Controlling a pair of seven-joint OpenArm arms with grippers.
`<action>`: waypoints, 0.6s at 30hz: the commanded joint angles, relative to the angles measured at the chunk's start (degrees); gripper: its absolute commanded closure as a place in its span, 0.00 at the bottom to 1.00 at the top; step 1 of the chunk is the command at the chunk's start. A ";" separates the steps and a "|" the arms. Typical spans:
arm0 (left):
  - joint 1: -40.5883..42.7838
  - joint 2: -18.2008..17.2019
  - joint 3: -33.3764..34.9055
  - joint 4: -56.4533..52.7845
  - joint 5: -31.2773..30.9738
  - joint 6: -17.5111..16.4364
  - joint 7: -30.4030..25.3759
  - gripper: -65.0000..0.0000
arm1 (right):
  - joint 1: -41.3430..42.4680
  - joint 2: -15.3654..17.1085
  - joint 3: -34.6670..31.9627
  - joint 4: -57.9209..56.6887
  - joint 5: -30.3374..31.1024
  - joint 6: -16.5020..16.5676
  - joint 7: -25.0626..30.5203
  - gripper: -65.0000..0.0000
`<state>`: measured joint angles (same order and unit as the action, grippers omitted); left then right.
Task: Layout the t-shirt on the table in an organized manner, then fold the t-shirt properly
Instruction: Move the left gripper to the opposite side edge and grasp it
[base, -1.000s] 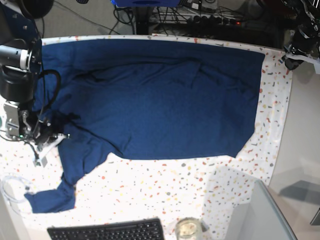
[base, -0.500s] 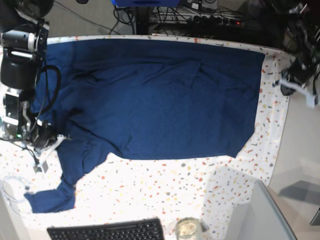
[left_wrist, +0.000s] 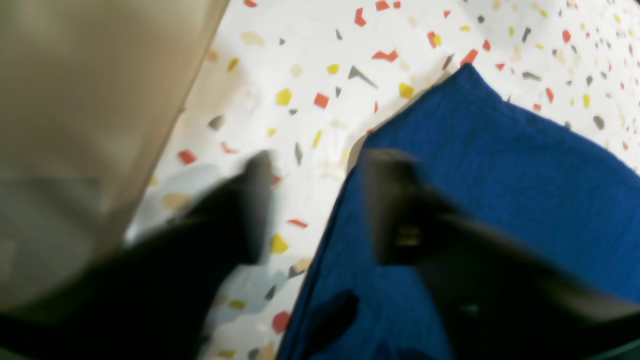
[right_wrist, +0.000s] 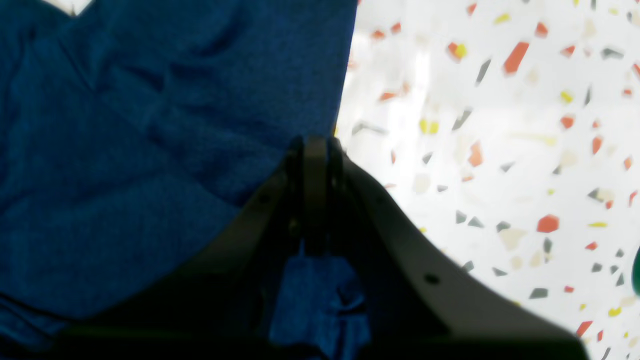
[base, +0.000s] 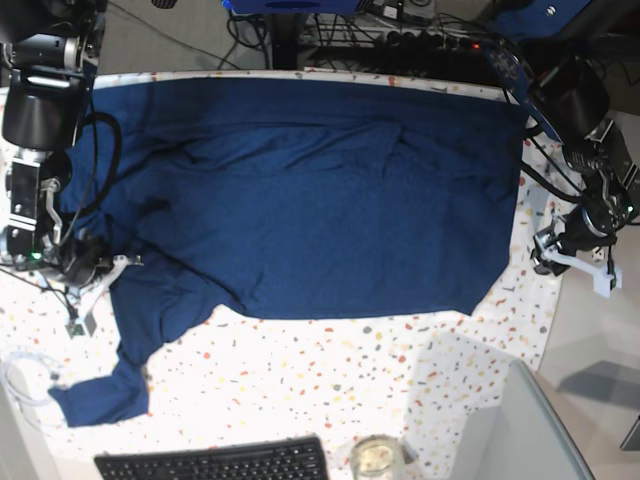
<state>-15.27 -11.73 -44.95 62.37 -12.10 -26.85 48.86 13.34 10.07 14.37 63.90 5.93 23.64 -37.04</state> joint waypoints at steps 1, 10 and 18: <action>-1.92 -1.33 1.83 -0.96 -0.78 -0.18 -1.52 0.38 | 1.56 0.62 0.09 1.11 0.44 0.23 1.12 0.99; -4.56 -3.88 15.28 -19.34 -1.31 -0.01 -16.55 0.29 | 1.56 0.62 0.35 1.11 0.44 0.23 1.12 0.99; -4.29 -3.44 15.81 -21.53 -1.22 -0.01 -18.84 0.57 | 1.56 0.70 0.44 1.11 0.44 0.23 1.21 0.99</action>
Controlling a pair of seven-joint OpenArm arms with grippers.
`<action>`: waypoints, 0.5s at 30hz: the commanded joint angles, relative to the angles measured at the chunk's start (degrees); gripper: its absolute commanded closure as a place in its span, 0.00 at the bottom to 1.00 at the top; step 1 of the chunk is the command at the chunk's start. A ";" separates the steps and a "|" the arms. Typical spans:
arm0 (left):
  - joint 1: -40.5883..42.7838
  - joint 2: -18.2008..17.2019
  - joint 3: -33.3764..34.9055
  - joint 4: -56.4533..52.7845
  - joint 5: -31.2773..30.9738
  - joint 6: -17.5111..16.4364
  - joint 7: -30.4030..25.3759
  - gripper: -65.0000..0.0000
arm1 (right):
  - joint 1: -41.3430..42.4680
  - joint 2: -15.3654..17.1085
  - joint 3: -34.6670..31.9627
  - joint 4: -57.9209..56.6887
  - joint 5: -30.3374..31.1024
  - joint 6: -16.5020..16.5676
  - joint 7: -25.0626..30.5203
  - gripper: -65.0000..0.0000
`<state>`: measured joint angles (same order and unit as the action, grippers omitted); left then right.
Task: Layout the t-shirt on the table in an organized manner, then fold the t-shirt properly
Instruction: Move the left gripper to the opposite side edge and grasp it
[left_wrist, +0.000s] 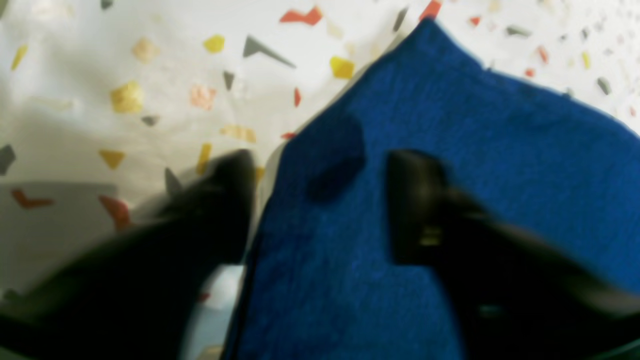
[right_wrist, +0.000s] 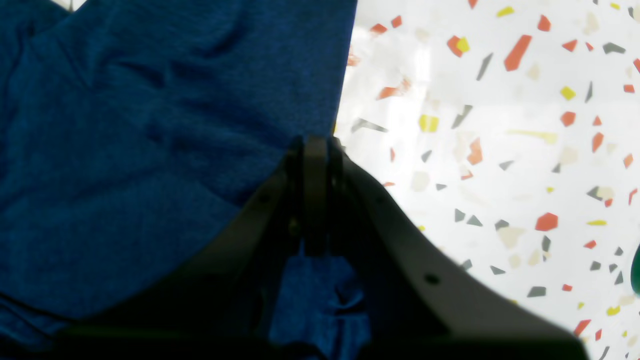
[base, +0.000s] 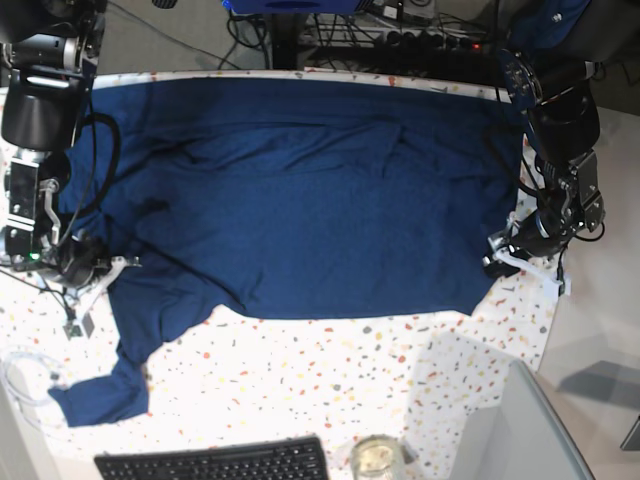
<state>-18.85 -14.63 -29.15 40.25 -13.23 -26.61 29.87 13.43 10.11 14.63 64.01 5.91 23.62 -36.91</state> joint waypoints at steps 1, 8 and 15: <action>-0.71 -0.53 -0.08 0.76 -0.08 -0.25 0.15 0.69 | 1.47 0.66 0.18 1.00 0.46 0.25 1.08 0.99; -0.88 -0.53 0.18 0.94 0.36 -0.25 0.07 1.00 | 1.47 0.66 0.18 1.00 0.46 0.25 1.17 0.99; 1.49 -0.44 0.53 6.48 0.44 0.90 0.07 1.00 | 1.56 0.57 -0.08 0.83 0.46 0.25 1.17 0.99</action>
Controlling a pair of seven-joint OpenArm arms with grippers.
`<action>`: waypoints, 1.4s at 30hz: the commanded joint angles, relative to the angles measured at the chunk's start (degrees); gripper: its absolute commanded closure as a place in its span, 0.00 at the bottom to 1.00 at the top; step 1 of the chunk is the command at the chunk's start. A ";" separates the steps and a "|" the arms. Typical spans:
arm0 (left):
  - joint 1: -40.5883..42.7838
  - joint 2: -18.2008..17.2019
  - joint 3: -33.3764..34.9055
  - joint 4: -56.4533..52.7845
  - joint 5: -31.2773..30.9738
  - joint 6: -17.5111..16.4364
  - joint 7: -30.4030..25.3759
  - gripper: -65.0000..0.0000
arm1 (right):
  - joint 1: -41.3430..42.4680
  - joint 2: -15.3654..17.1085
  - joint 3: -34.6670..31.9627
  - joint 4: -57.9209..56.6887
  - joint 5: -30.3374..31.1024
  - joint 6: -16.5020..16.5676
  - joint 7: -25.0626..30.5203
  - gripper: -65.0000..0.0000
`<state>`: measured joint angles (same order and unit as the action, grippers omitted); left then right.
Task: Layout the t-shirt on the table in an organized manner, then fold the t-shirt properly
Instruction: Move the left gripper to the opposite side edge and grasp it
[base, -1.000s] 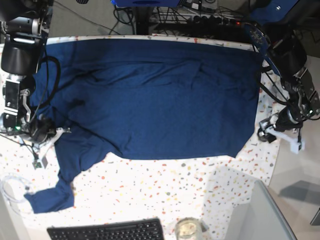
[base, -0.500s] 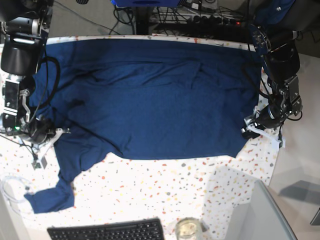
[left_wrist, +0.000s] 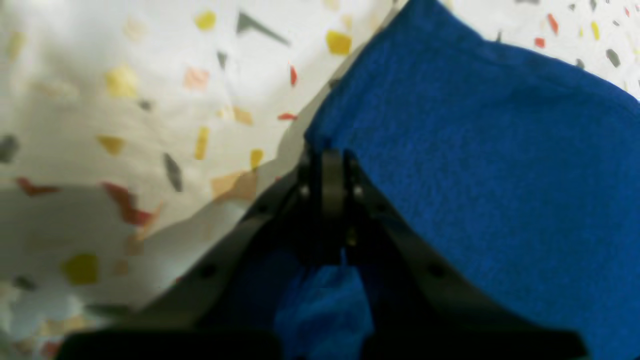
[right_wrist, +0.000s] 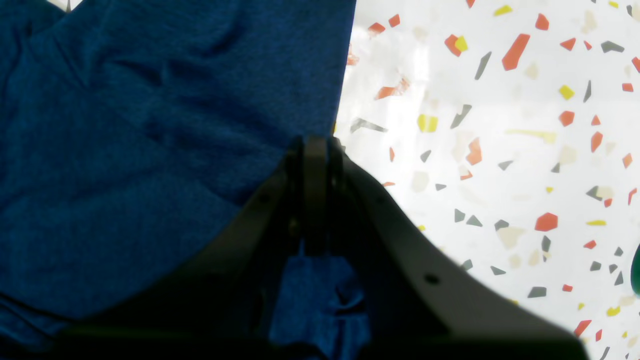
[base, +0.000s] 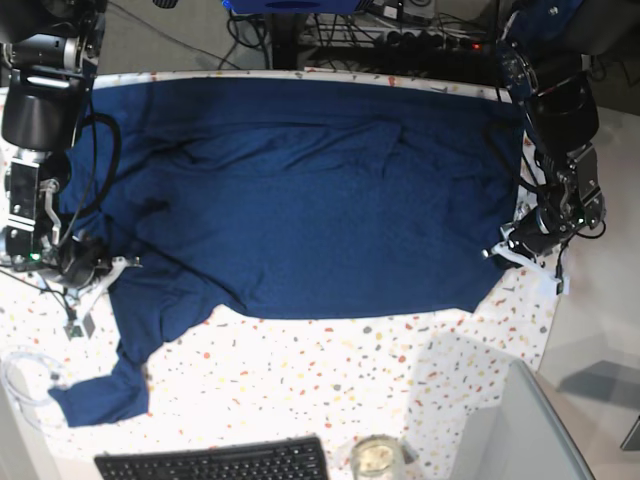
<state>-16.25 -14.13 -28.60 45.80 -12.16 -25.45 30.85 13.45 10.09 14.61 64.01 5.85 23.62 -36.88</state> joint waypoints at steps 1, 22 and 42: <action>-0.50 -0.95 1.30 2.42 -0.63 0.71 -0.92 1.00 | 1.62 0.59 -0.06 0.74 0.53 0.25 1.15 0.99; 13.83 -1.47 20.29 28.00 -0.63 16.62 -0.57 1.00 | 1.54 0.59 -0.06 0.65 0.53 0.25 1.15 0.99; 14.54 5.12 20.38 34.15 15.46 17.23 -0.48 1.00 | 1.71 0.59 0.20 0.56 0.53 0.25 1.15 0.99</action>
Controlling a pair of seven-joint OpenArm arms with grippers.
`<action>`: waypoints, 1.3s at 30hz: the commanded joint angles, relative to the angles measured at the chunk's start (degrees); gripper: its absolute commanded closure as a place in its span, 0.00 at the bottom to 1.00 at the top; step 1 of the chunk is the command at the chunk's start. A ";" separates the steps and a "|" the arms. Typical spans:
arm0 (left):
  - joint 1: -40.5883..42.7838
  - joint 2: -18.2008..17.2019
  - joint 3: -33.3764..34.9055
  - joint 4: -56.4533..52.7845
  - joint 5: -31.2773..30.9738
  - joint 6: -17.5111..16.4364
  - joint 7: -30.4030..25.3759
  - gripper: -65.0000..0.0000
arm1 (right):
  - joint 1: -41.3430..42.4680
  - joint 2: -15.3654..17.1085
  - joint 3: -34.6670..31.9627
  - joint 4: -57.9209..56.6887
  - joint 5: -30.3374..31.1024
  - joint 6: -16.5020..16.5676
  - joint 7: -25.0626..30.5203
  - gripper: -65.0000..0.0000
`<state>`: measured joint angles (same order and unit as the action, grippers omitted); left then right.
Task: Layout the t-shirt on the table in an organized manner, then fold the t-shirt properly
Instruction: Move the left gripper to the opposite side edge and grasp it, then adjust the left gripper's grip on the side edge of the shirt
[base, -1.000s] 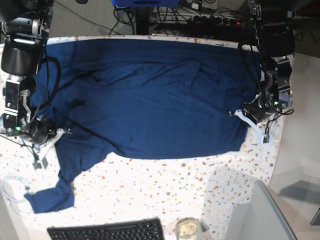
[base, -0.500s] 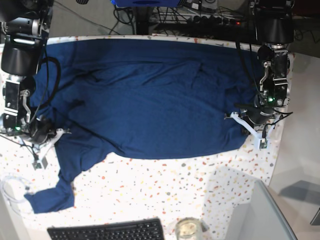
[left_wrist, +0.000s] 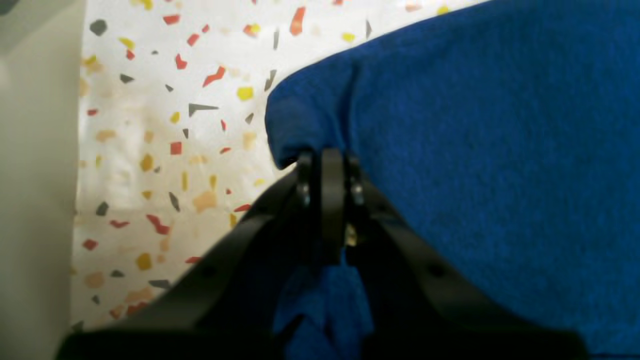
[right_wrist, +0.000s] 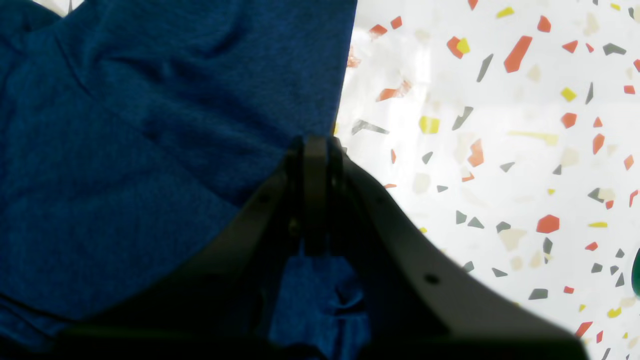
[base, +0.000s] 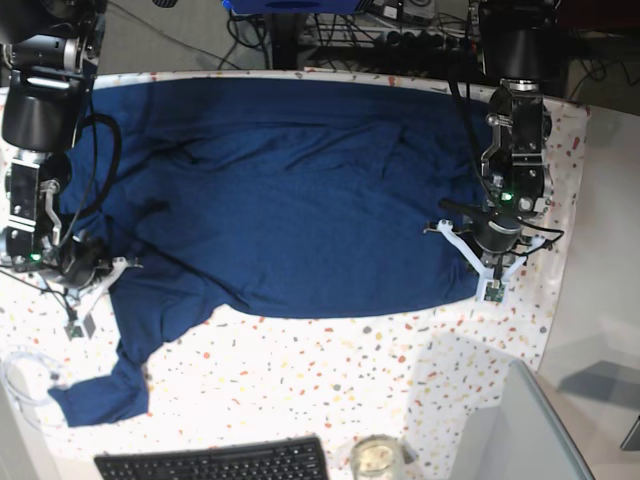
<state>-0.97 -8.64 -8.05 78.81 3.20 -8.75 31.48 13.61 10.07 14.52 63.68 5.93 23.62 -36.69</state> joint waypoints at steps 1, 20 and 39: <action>-0.74 -0.28 -0.17 1.15 0.09 0.53 -1.11 1.00 | 1.56 0.62 0.29 0.89 0.44 0.25 0.95 0.99; 3.04 -0.54 6.69 -0.26 0.18 0.53 -1.11 1.00 | 1.73 0.62 0.03 0.89 0.62 0.25 0.95 0.99; 4.27 -0.37 5.99 0.80 6.16 0.53 3.81 1.00 | 1.73 0.53 -0.06 0.89 0.62 0.25 0.95 0.99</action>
<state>4.23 -8.71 -1.85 78.15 9.02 -8.78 36.36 13.76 10.04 14.50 63.66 5.91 23.64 -36.71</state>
